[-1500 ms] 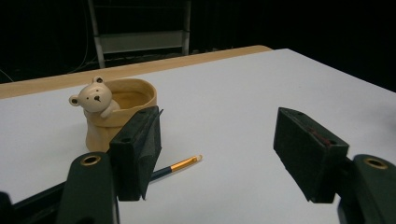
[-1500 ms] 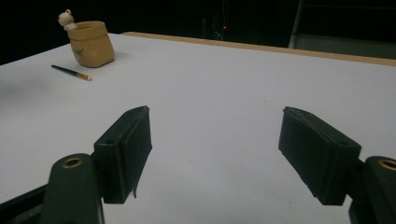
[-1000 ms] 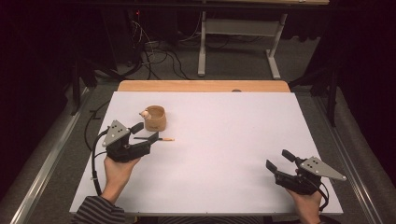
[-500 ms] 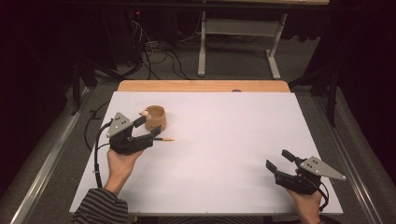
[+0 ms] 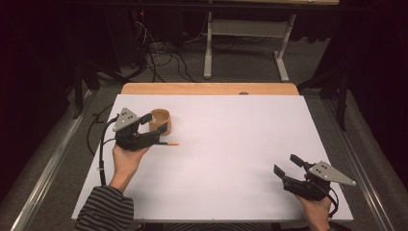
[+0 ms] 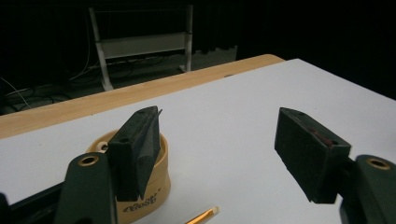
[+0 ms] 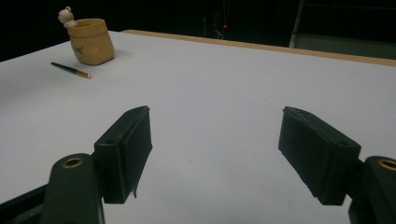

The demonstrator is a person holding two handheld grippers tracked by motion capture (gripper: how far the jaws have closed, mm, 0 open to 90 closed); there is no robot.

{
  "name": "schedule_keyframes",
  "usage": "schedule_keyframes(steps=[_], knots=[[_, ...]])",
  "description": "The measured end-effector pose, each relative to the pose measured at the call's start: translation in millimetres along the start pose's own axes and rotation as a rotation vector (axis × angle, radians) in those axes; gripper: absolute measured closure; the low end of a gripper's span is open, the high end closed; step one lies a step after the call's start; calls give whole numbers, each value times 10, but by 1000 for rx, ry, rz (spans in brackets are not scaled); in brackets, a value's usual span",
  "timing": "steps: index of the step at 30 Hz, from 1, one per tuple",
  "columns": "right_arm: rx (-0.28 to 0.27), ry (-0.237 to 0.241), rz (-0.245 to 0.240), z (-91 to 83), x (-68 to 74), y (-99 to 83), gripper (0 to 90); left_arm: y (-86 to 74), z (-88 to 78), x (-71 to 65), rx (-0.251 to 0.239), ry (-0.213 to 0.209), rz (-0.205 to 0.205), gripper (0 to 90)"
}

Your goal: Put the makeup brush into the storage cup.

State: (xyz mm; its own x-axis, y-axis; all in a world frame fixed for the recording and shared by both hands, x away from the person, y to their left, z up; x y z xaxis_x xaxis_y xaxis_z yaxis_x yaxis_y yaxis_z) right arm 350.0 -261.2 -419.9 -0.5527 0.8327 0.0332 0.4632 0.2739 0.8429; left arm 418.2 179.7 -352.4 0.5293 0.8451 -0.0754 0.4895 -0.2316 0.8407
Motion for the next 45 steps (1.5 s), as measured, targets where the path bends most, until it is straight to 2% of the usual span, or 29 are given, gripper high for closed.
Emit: schedule_keyframes(steps=[8, 18, 22, 45], knots=[[5, -4, 5, 5, -1, -3, 275, 62, 41, 48, 9, 7, 3, 318], [5, -3, 6, 3, -5, -6, 277, 202, 136, 152, 29, 14, -33, 309], [0, -2, -1, 2, -1, 0, 278, 235, 165, 165, 40, 18, -35, 307], [12, 8, 3, 16, 12, -6, 277, 347, 273, 347, 85, 59, -63, 309]])
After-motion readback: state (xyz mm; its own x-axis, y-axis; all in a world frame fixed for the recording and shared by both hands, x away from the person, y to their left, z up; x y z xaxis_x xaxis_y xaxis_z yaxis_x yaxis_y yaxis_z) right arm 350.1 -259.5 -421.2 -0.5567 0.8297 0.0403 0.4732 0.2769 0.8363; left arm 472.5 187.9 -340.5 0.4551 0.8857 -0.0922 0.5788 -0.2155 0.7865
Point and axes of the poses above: each handheld gripper's, and its own axes: z roughly forward along the jaws, y roughly out of its top, x roughly to its left, the point moved 6 cm from there along z, roughly forward along the jaws, and after that the axes turned 14 degrees about x, right-handed, at the moved point
